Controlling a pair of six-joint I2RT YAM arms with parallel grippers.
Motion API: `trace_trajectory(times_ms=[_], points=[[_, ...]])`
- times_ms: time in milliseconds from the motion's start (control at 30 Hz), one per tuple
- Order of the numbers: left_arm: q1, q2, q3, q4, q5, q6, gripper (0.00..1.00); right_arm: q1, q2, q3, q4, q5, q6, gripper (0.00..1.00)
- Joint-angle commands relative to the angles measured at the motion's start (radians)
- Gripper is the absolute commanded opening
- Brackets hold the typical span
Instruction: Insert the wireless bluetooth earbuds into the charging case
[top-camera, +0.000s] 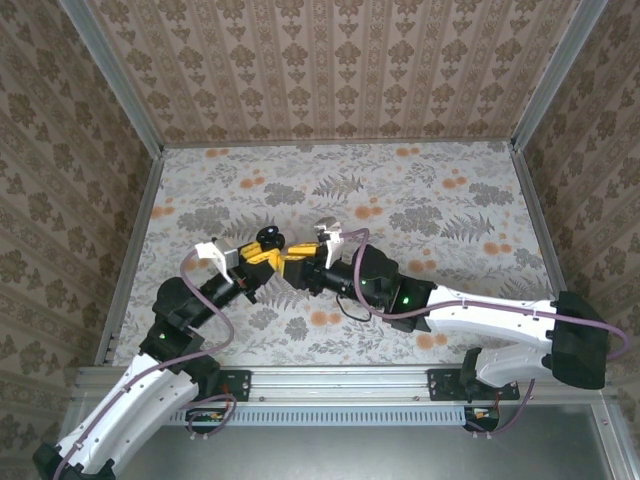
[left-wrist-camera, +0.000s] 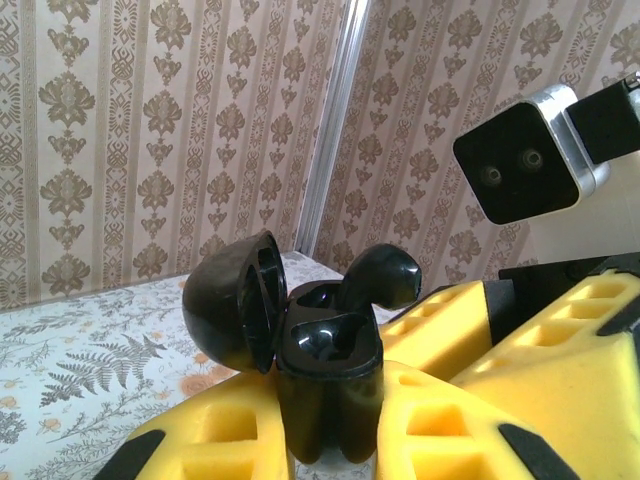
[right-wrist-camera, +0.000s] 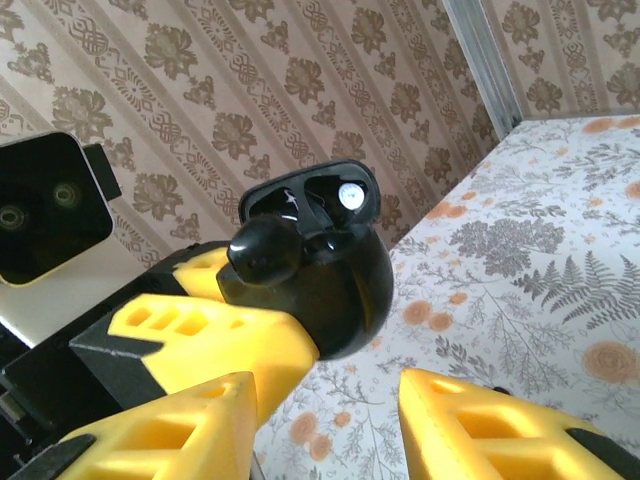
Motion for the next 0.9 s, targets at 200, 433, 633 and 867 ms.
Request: trace_trajectory(times_ms=[200, 433, 633, 867], points=[[0.007, 0.005, 0.014, 0.028, 0.022, 0.018, 0.0, -0.022, -0.179, 0.117, -0.299, 0.03, -0.043, 0.46], [0.005, 0.07, 0.028, 0.055, 0.098, 0.025, 0.0, -0.121, -0.102, 0.352, -0.64, -0.28, -0.127, 0.49], [0.006, 0.123, 0.036, 0.11, 0.176, -0.021, 0.0, -0.232, -0.024, 0.455, -0.757, -0.546, -0.138, 0.49], [0.005, 0.149, 0.045, 0.119, 0.205, -0.055, 0.0, -0.248, 0.003, 0.485, -0.861, -0.538, -0.212, 0.49]])
